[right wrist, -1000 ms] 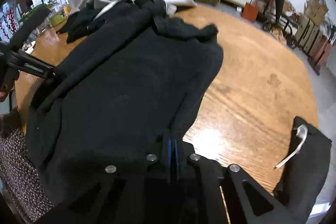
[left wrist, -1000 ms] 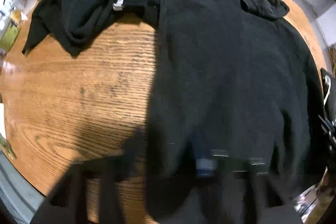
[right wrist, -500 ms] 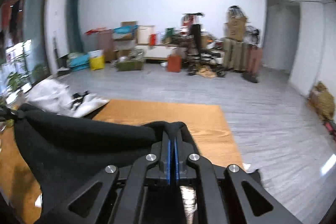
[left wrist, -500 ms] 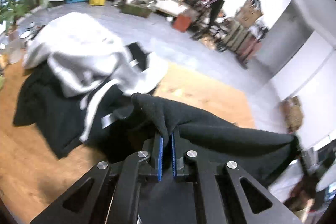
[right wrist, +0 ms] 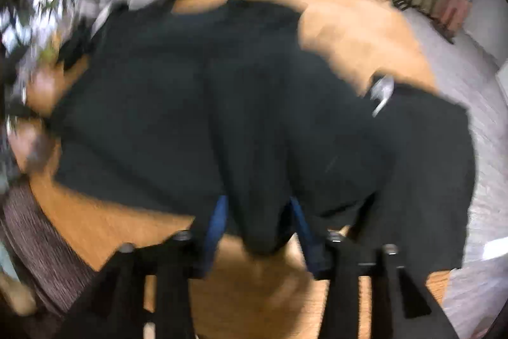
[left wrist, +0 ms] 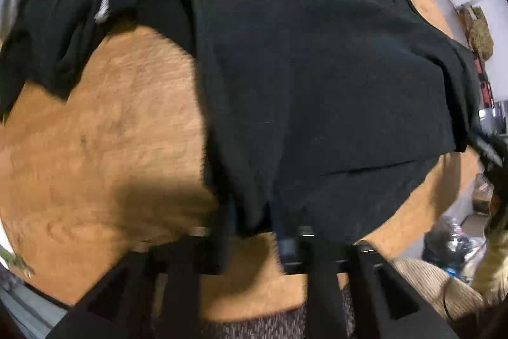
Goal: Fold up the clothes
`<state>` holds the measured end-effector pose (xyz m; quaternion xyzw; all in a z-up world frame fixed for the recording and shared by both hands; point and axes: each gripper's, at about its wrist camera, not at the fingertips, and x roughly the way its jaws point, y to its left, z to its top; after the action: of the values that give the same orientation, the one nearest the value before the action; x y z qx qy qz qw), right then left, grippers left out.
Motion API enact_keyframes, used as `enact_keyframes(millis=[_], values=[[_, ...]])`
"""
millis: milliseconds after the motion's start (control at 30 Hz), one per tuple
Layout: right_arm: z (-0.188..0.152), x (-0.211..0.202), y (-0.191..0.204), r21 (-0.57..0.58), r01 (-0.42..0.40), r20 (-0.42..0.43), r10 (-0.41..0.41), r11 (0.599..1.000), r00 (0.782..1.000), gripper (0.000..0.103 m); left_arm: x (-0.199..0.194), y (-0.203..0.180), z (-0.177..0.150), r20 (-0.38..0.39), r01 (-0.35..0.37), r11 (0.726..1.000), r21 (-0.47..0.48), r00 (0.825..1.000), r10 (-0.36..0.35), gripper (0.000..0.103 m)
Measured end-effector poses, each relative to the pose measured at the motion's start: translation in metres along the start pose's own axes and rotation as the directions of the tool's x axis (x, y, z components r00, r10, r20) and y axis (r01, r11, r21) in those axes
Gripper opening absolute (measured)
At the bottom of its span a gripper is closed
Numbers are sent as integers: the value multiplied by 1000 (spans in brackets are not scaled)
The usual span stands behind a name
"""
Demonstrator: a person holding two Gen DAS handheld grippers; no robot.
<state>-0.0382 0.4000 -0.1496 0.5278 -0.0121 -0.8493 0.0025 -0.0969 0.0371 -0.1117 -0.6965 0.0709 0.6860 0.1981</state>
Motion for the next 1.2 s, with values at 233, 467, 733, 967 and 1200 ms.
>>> enact_keyframes(millis=[233,467,733,967,1200], values=[[98,-22,-13,-28,83,238,-75,996,968,80,-60,29,62,258,9,994,-111,966,20,68],[199,104,-2,-97,148,94,-139,984,986,78,-6,26,176,335,-202,966,-163,909,247,68],[211,149,2,-115,128,46,-124,985,991,6,20,40,189,280,-201,970,-134,932,231,17],[232,64,5,-90,174,249,-147,981,957,3,-82,58,181,456,-9,990,-139,887,72,15],[293,-131,25,14,221,640,-179,975,747,3,-280,56,165,820,199,964,-173,572,29,14]])
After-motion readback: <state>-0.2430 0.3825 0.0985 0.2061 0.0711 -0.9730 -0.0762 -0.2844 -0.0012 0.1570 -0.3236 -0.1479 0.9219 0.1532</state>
